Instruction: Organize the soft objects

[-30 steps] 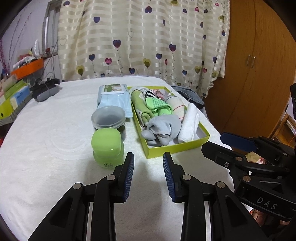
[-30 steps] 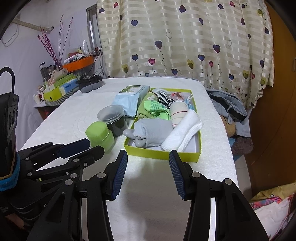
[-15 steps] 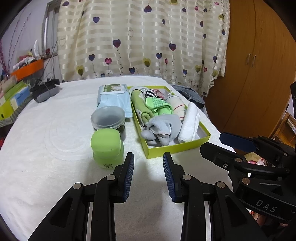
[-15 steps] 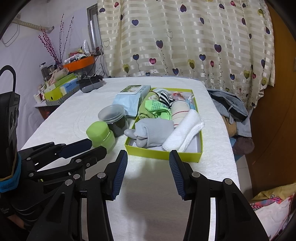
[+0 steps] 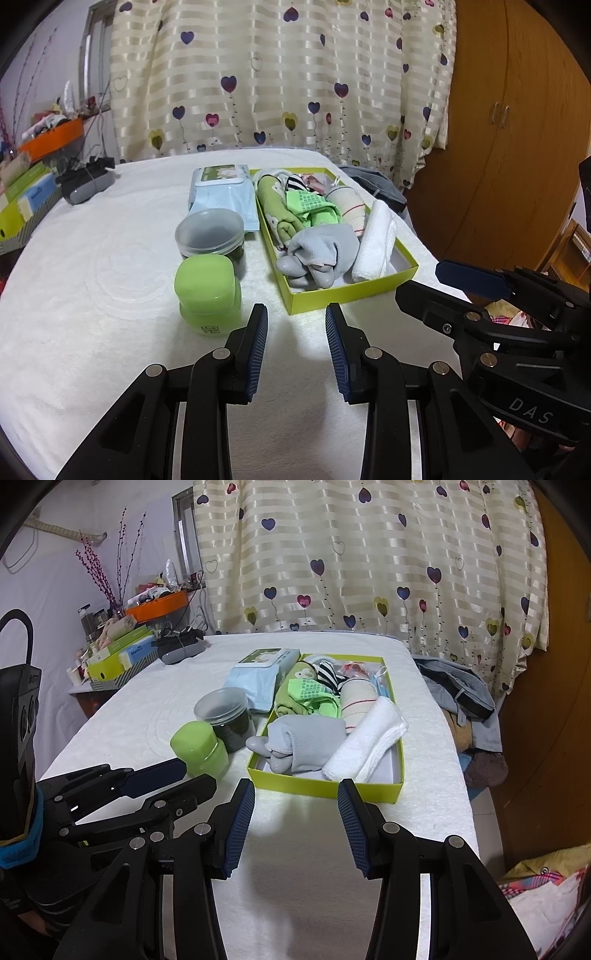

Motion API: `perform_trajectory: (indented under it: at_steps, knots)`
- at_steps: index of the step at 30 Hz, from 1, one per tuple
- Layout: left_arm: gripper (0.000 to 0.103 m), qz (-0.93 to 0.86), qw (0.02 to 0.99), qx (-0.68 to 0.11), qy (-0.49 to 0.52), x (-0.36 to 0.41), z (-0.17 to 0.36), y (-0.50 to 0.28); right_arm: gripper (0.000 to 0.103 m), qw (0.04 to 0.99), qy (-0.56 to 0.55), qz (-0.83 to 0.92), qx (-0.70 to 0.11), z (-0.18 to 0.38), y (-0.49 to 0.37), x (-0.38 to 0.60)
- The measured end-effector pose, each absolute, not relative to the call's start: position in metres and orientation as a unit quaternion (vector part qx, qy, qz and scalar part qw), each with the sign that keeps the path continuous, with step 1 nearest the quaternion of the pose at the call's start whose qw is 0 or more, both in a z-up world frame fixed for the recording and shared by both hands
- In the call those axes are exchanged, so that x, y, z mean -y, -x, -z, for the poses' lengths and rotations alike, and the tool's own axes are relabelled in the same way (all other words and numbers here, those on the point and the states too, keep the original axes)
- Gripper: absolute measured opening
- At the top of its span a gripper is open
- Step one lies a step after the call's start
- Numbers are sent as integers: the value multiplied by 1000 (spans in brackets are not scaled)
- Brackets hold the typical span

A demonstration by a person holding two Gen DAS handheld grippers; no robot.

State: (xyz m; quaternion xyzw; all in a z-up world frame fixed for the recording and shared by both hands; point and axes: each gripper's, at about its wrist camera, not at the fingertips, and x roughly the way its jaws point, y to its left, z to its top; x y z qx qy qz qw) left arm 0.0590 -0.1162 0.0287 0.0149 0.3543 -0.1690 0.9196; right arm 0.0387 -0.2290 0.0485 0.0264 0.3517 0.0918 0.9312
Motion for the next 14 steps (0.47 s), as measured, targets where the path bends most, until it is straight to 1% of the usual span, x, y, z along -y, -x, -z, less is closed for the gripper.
perform_trajectory:
  at_steps: [14]
  knots:
    - [31, 168, 918, -358, -18, 118, -25, -61, 48, 930, -28, -92, -356, -47, -40, 234]
